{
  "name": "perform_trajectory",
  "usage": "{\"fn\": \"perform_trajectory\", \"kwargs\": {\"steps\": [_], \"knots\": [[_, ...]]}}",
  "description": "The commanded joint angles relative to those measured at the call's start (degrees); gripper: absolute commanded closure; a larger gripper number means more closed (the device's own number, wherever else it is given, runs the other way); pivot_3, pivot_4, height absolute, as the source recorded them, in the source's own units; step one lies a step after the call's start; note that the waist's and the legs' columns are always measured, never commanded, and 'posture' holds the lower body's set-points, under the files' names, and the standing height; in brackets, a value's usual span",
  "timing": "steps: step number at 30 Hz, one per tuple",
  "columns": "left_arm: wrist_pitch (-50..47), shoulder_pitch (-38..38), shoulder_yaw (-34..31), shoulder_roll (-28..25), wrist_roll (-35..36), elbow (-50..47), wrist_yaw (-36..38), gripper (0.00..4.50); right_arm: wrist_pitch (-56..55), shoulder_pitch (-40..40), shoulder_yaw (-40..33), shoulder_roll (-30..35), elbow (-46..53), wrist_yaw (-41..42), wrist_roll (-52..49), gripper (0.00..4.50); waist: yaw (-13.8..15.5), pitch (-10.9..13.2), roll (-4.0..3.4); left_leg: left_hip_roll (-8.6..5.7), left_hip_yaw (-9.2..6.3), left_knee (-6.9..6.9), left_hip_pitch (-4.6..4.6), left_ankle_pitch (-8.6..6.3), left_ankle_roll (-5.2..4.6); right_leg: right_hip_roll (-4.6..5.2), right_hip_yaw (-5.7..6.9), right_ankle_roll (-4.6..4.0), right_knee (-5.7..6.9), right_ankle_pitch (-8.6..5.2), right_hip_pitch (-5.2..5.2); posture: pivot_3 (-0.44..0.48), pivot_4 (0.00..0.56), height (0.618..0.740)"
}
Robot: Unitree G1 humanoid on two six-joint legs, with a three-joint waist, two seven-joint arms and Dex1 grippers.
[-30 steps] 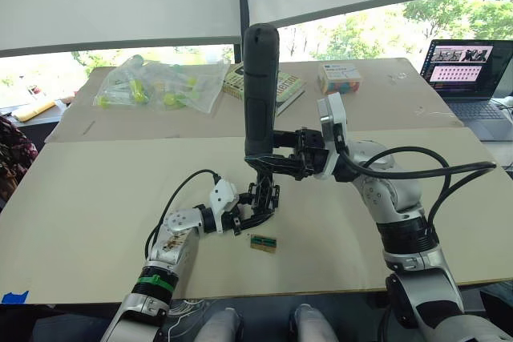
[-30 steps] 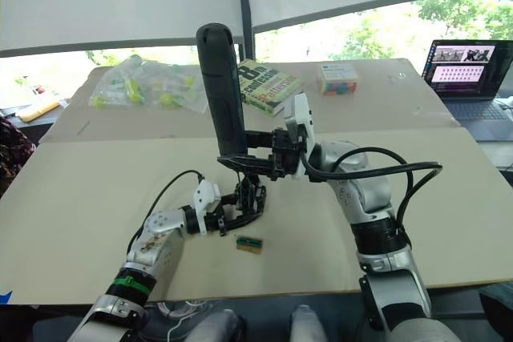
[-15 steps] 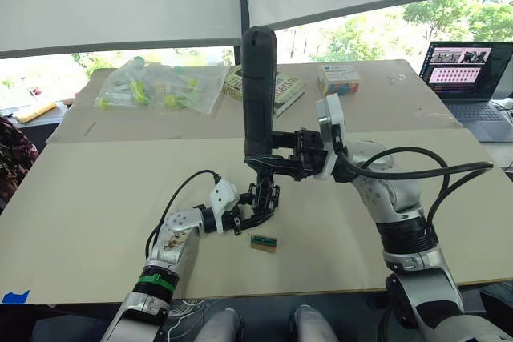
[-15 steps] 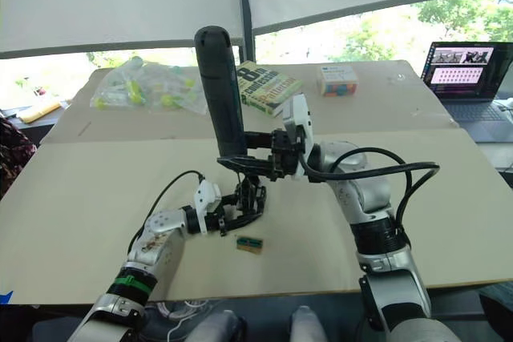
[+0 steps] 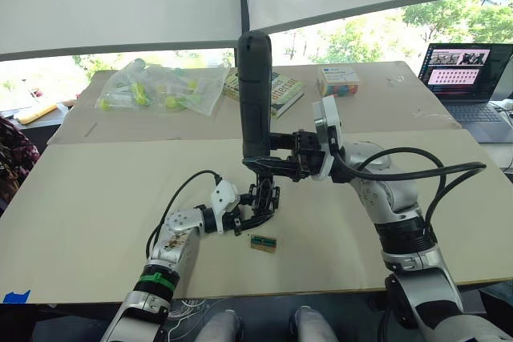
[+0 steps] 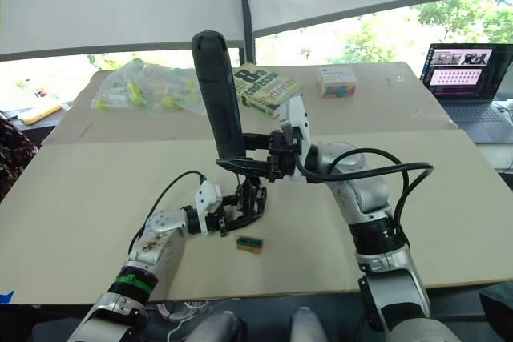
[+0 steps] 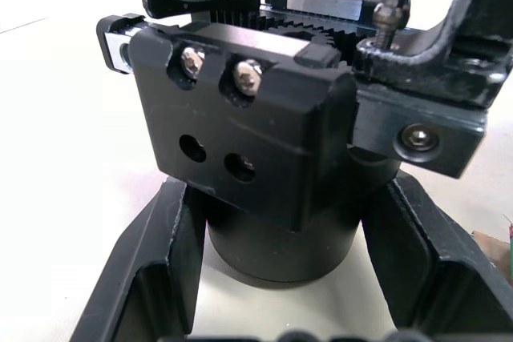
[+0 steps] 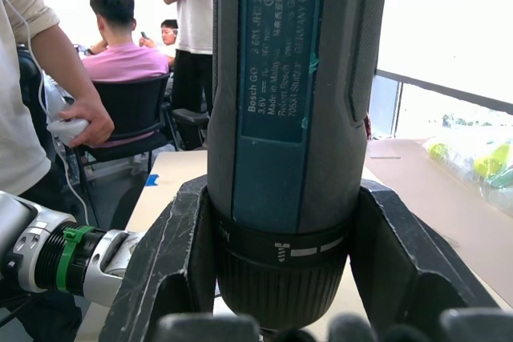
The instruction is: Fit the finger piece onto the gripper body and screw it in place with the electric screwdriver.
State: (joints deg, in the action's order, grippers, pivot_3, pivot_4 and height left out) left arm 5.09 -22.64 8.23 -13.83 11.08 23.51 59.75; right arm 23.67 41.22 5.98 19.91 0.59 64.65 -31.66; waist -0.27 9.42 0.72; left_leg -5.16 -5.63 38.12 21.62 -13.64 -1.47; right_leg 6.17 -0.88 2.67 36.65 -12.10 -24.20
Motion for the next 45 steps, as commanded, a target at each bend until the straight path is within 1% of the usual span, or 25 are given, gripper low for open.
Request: {"fn": "perform_trajectory", "kwargs": {"steps": [1,21,30,33,40,45], "knots": [[-0.5,0.9,1.0,0.5,-0.4,2.6,0.2,2.18,0.2,0.2,0.4,1.1,0.4,0.5,0.8,2.58,0.0,0.0,0.0,0.0,0.0,0.0,0.0,0.0,0.0,0.0,0.0,0.0,0.0,0.0,0.0,0.0,0.15,0.74],[-0.3,1.1,0.7,0.4,-0.5,2.7,-0.2,2.18,1.2,1.0,1.0,2.4,-0.6,1.8,0.9,2.58,0.0,-0.1,0.0,0.0,0.0,0.0,-0.03,0.0,0.0,0.0,0.0,0.03,-0.02,-0.02,0.03,0.0,0.15,0.74],[0.0,0.8,0.4,0.4,-0.5,3.2,-0.1,2.18,0.5,0.5,2.9,0.5,-0.4,-0.6,2.4,2.58,0.0,-0.2,-0.11,0.01,0.0,-0.01,-0.04,-0.01,0.0,0.0,0.0,0.04,-0.03,-0.03,0.04,0.0,0.15,0.74],[0.1,0.5,0.3,0.2,-0.5,3.4,0.1,2.18,-2.1,-0.7,3.4,-0.1,-0.2,-0.8,3.7,2.58,0.0,-0.3,-0.14,0.01,-0.01,-0.01,-0.07,-0.01,-0.01,0.0,0.0,0.07,-0.03,-0.04,0.08,0.0,0.15,0.74],[0.3,-0.1,0.1,-0.3,-0.5,4.0,0.5,2.18,-5.8,-2.3,2.2,-1.6,-1.3,-2.3,4.0,2.58,0.0,-0.4,-0.18,0.01,-0.01,-0.02,-0.13,-0.01,-0.01,0.0,0.01,0.17,-0.02,-0.1,0.11,0.0,0.15,0.74],[0.2,-0.5,-0.1,-0.7,-0.4,4.2,0.7,2.18,-5.6,-3.0,2.1,-1.6,-1.8,-3.3,3.7,2.58,-0.1,-0.5,-0.24,0.03,-0.01,-0.02,-0.2,-0.01,-0.01,-0.01,0.01,0.39,-0.01,-0.24,0.16,0.0,0.15,0.74]]}}
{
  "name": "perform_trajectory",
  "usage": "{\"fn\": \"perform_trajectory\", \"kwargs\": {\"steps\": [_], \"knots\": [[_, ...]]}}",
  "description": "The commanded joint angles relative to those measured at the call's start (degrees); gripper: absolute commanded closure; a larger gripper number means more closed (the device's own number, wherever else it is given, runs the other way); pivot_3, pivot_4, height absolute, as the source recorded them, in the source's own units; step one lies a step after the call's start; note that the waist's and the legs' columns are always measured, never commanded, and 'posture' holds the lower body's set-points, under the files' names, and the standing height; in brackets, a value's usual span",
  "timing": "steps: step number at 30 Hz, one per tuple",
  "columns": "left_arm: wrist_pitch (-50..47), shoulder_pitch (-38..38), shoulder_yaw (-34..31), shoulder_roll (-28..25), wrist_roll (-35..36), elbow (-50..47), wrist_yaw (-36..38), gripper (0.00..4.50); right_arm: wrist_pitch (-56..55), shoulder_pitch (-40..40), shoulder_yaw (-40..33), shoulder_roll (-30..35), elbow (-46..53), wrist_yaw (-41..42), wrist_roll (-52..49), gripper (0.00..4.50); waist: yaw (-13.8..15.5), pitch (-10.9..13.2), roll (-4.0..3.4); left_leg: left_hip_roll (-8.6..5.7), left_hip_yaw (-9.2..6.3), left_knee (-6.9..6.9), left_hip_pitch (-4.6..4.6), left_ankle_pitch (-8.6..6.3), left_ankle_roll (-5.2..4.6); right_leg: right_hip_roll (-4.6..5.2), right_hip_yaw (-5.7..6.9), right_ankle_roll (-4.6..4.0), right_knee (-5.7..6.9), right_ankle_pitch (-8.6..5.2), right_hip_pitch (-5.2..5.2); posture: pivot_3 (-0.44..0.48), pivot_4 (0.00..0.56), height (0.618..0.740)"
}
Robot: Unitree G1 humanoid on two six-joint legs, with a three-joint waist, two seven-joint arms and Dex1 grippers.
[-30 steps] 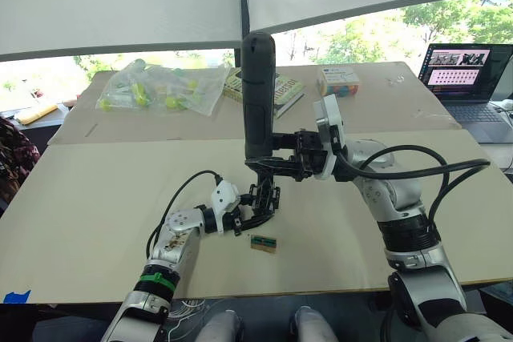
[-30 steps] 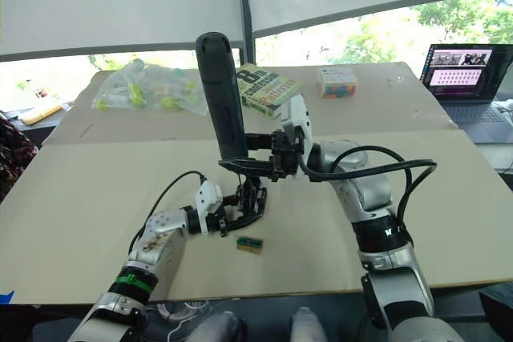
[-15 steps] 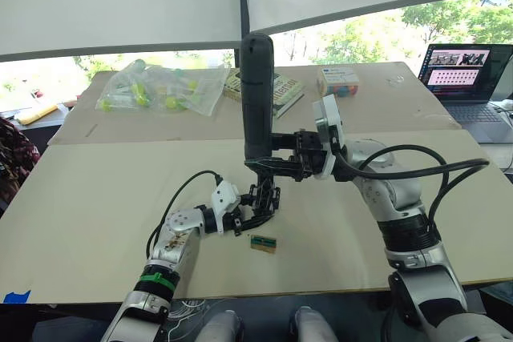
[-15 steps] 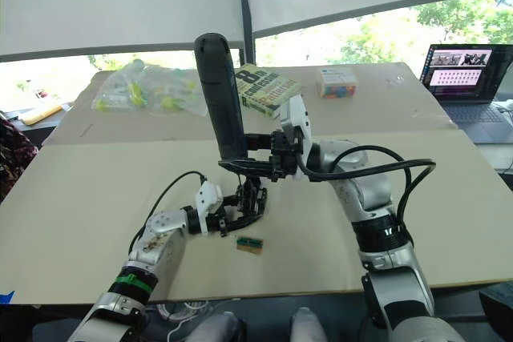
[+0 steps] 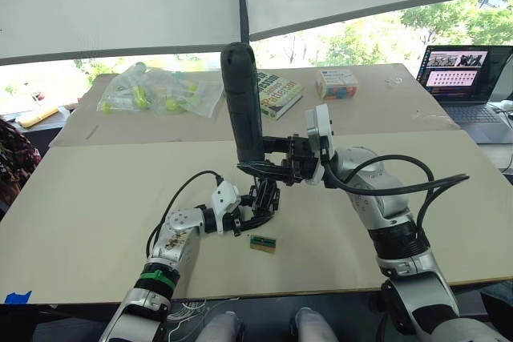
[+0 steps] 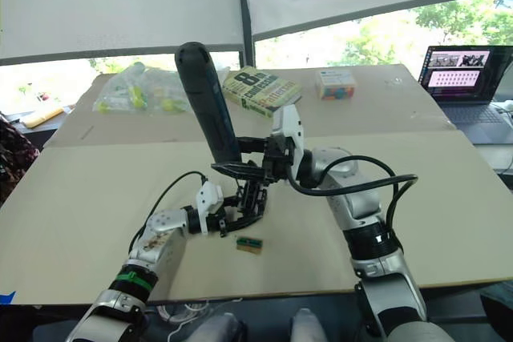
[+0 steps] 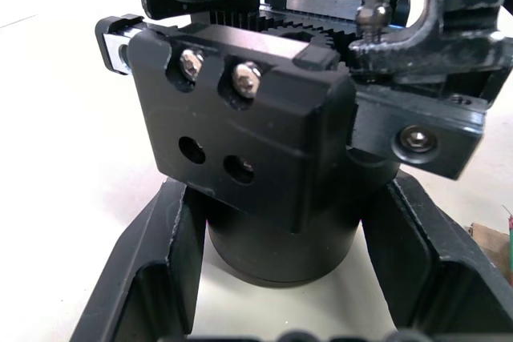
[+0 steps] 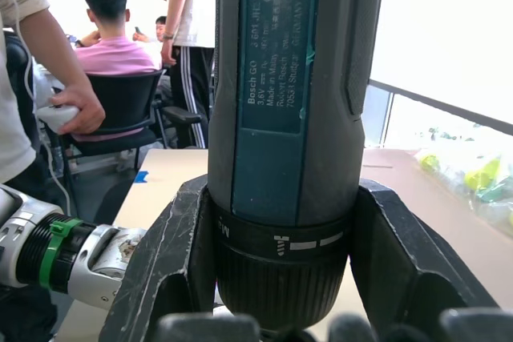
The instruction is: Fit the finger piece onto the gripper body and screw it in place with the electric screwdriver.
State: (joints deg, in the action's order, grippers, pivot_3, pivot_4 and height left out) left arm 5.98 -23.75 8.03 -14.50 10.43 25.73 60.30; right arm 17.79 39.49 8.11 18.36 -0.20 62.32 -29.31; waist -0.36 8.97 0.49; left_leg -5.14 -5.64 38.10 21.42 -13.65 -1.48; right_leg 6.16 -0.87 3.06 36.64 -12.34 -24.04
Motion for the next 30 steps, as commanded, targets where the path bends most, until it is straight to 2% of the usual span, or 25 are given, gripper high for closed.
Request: {"fn": "perform_trajectory", "kwargs": {"steps": [1,19,25,30], "knots": [[-0.7,0.6,0.0,-0.1,0.3,1.9,0.1,2.18,0.5,-1.4,-0.1,0.0,-0.9,-1.2,1.1,2.58,-0.1,0.0,-0.03,0.0,0.0,0.0,0.0,0.0,0.0,0.0,0.0,0.01,0.0,-0.01,0.0,0.0,0.15,0.74],[-1.0,0.8,0.0,0.0,0.3,1.2,-0.4,2.18,6.4,-6.2,2.3,-0.6,4.9,-6.8,0.8,2.58,-0.3,-0.1,-0.12,0.02,0.0,-0.04,-0.01,0.0,0.0,0.0,0.0,0.12,-0.01,-0.08,0.0,0.0,0.15,0.74],[-1.1,0.8,-0.1,0.1,0.3,1.2,-0.4,2.18,4.5,-7.7,3.4,0.0,5.3,-8.0,3.2,2.58,-0.3,-0.2,-0.18,0.02,0.0,-0.09,-0.02,0.0,0.0,0.0,-0.01,0.16,-0.03,-0.11,0.01,0.0,0.15,0.74],[-1.0,0.7,-0.2,0.1,0.2,1.3,-0.4,2.18,-0.5,-7.8,3.5,1.1,4.4,-5.0,4.9,2.58,-0.3,-0.3,-0.18,0.02,-0.01,-0.1,-0.06,0.0,0.0,0.0,0.01,0.21,-0.1,-0.13,0.08,0.0,0.15,0.74]]}}
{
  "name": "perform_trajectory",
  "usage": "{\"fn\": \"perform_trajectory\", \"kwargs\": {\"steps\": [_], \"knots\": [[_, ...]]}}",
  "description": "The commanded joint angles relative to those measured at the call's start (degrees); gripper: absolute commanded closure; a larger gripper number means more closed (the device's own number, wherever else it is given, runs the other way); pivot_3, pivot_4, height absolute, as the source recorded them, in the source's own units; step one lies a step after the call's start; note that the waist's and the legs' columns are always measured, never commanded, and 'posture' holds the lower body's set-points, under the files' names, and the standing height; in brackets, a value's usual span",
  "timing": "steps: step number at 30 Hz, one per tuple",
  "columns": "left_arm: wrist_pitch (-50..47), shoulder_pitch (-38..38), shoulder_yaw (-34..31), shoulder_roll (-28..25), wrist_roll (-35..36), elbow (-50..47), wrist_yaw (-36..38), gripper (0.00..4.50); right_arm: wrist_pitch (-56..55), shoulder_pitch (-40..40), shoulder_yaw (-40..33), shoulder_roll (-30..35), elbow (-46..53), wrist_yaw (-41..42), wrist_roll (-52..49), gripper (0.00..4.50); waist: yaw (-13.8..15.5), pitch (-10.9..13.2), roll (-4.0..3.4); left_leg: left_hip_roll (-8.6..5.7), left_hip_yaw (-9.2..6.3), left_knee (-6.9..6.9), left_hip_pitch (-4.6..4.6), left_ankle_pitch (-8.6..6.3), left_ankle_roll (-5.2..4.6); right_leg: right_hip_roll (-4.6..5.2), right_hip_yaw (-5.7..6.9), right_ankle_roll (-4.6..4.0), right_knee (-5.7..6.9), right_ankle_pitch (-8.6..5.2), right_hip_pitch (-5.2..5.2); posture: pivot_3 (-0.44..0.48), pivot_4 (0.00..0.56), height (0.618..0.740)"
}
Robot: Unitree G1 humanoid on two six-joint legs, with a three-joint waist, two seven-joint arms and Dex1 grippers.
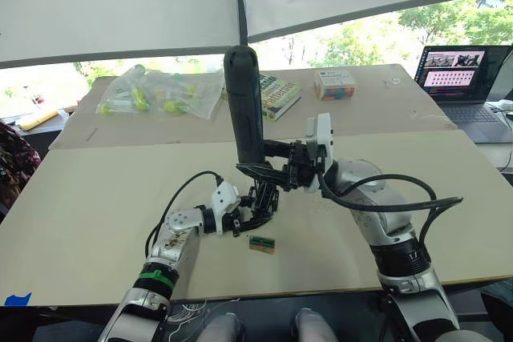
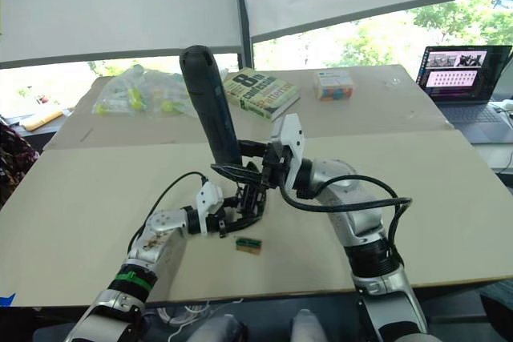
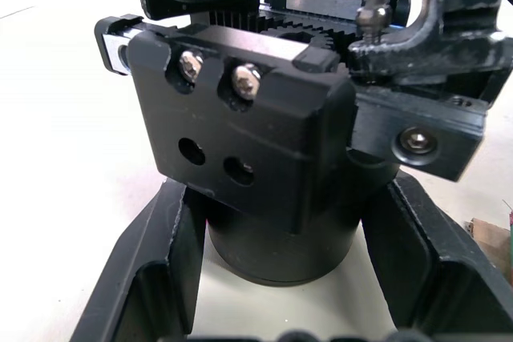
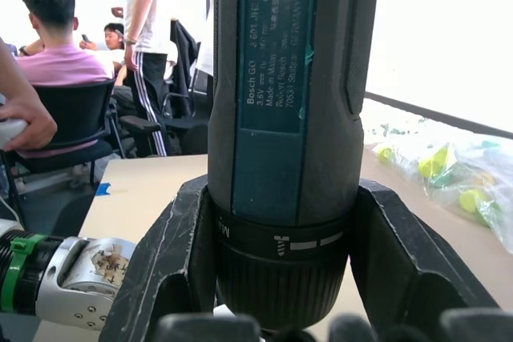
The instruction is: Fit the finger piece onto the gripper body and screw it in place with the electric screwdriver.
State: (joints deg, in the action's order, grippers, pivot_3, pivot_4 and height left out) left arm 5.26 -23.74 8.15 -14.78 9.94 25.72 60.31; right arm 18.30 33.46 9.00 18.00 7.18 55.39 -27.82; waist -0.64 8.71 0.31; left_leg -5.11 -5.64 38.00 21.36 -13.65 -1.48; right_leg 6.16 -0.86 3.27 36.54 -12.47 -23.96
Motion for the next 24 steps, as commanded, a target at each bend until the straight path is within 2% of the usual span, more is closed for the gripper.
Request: {"fn": "perform_trajectory", "kwargs": {"steps": [1,5,9,15,24], "knots": [[-0.3,0.6,-0.3,0.4,0.7,1.4,-0.4,2.18,-1.9,-1.8,2.9,1.5,-3.0,2.7,3.5,2.58,0.0,0.0,0.0,0.0,0.0,-0.01,-0.01,0.0,0.0,0.0,0.0,0.0,-0.01,0.0,0.0,0.0,0.15,0.74],[-0.3,0.4,-0.4,0.4,0.7,1.6,-0.4,2.18,-1.8,-2.6,3.6,0.9,-2.5,2.7,2.7,2.58,0.0,0.0,0.0,0.02,0.0,-0.02,-0.02,0.0,0.0,-0.01,0.01,0.01,-0.04,-0.01,0.02,0.0,0.15,0.74],[-0.3,0.3,-0.5,0.4,0.8,1.7,-0.4,2.18,1.8,-3.1,3.4,0.5,-2.4,-0.7,2.2,2.58,0.0,0.0,-0.03,0.04,-0.02,-0.08,-0.05,0.0,0.0,-0.02,0.03,0.01,-0.22,0.0,0.11,0.0,0.15,0.74],[-0.3,0.3,-0.6,0.3,0.7,1.8,-0.3,2.18,3.3,-2.5,2.8,0.5,-3.4,-2.1,1.9,2.58,0.0,0.0,-0.04,0.08,-0.12,-0.18,-0.31,-0.01,-0.02,-0.05,0.11,0.03,-0.51,-0.02,0.57,0.0,0.15,0.74],[-0.1,0.0,-0.6,0.5,0.7,2.2,-0.3,2.18,7.9,-0.8,2.6,1.3,-3.7,-3.4,1.2,2.58,0.0,0.0,-0.06,0.07,-0.18,-0.18,-0.32,-0.02,-0.03,-0.04,0.14,0.05,-0.55,-0.03,0.63,0.0,0.15,0.74]]}}
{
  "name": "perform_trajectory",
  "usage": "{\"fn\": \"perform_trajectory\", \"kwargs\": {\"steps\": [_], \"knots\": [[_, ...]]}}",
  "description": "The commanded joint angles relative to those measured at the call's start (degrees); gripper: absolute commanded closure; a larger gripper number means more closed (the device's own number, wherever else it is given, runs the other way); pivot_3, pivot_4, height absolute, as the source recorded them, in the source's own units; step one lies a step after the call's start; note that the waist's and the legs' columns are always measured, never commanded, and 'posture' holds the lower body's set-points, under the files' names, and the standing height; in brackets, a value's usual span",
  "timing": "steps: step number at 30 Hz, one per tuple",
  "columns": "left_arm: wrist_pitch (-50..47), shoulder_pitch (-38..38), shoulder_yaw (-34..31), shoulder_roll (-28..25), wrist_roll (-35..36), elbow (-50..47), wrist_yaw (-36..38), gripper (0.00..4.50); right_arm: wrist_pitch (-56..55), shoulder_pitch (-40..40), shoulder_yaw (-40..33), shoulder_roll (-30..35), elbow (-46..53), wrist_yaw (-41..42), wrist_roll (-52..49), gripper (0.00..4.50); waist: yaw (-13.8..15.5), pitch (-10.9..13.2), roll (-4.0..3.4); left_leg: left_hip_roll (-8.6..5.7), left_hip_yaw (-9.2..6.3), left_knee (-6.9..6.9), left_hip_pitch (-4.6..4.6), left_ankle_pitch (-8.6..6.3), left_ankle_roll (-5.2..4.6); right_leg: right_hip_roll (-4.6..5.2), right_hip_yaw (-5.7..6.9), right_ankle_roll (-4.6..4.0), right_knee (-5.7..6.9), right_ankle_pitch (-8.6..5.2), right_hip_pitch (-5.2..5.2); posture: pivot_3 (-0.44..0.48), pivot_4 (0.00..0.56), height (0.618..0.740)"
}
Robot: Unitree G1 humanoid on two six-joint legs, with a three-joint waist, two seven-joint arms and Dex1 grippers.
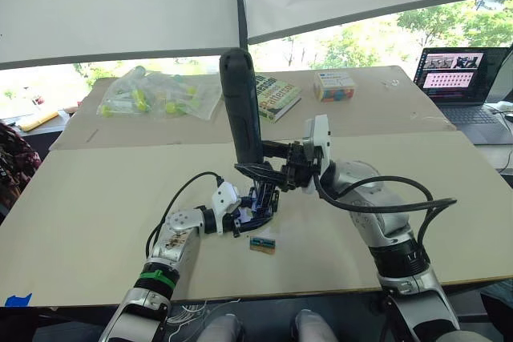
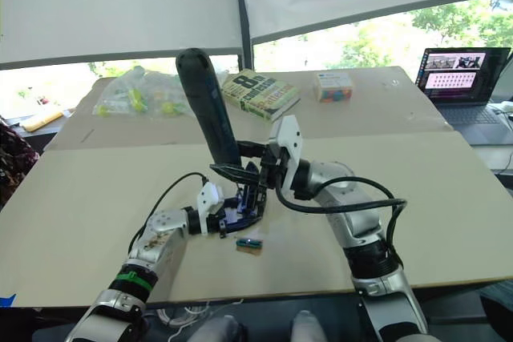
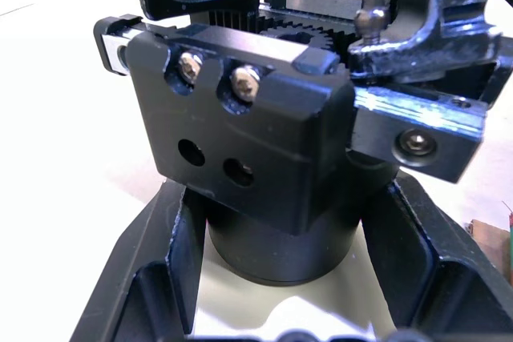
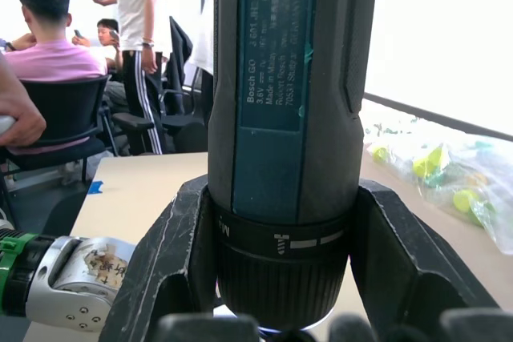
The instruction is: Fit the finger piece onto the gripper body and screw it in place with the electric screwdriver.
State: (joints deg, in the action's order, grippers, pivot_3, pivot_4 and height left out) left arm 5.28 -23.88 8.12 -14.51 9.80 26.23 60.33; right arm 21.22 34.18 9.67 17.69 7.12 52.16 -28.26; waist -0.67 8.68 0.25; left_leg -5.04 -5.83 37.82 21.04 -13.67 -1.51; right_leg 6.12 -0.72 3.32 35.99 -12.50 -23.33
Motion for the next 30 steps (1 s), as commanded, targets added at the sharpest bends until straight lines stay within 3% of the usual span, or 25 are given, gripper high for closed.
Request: {"fn": "perform_trajectory", "kwargs": {"steps": [1,30], "knots": [[-0.1,0.1,-0.5,0.2,0.8,1.8,-0.3,2.18,5.4,-1.3,1.9,1.7,-3.8,-0.1,1.7,2.58,0.0,0.0,0.0,0.0,0.0,0.0,0.0,0.0,0.0,0.0,0.0,0.0,0.0,0.0,0.0,0.0,0.15,0.74],[0.9,-0.5,-0.8,0.4,0.3,3.1,-0.5,2.18,5.0,0.7,0.2,2.1,-4.3,2.5,0.4,2.58,0.1,0.0,-0.01,0.0,-0.11,0.0,0.02,-0.01,0.02,0.04,0.09,0.04,-0.06,-0.02,0.08,0.0,0.15,0.74]]}}
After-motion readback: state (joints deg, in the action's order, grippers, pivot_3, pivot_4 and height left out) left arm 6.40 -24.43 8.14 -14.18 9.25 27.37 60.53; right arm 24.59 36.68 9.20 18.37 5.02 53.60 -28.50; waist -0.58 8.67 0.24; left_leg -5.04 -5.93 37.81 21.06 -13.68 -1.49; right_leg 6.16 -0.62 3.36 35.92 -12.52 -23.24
